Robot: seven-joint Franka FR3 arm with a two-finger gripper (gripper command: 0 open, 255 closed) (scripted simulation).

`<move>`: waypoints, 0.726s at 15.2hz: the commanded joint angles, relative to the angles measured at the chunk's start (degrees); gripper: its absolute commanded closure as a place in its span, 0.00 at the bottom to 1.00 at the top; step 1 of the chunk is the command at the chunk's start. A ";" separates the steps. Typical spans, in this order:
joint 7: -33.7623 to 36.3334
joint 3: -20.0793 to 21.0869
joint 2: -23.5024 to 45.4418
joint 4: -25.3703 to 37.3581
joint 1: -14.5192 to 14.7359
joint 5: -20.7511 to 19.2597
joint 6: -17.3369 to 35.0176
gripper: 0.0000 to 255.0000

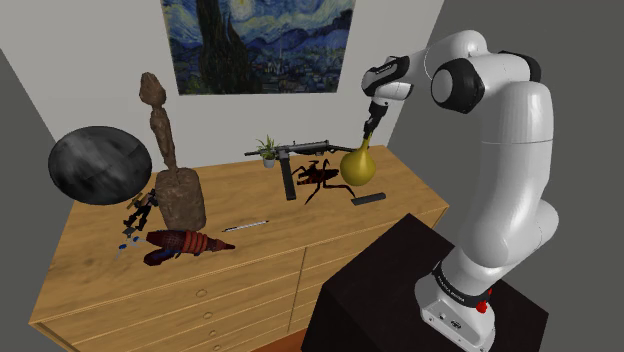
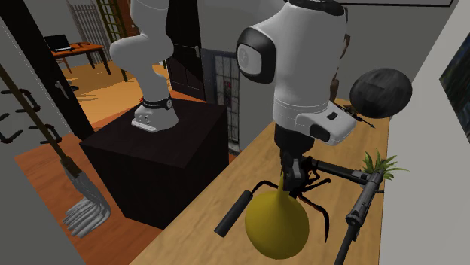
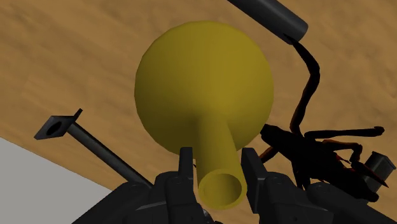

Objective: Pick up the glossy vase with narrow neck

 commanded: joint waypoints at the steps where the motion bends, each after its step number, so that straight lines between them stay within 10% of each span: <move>1: 0.00 0.00 0.02 -0.01 0.00 0.00 0.00 1.00; 11: 0.73 -0.56 -2.07 1.58 0.30 -1.00 -3.55 1.00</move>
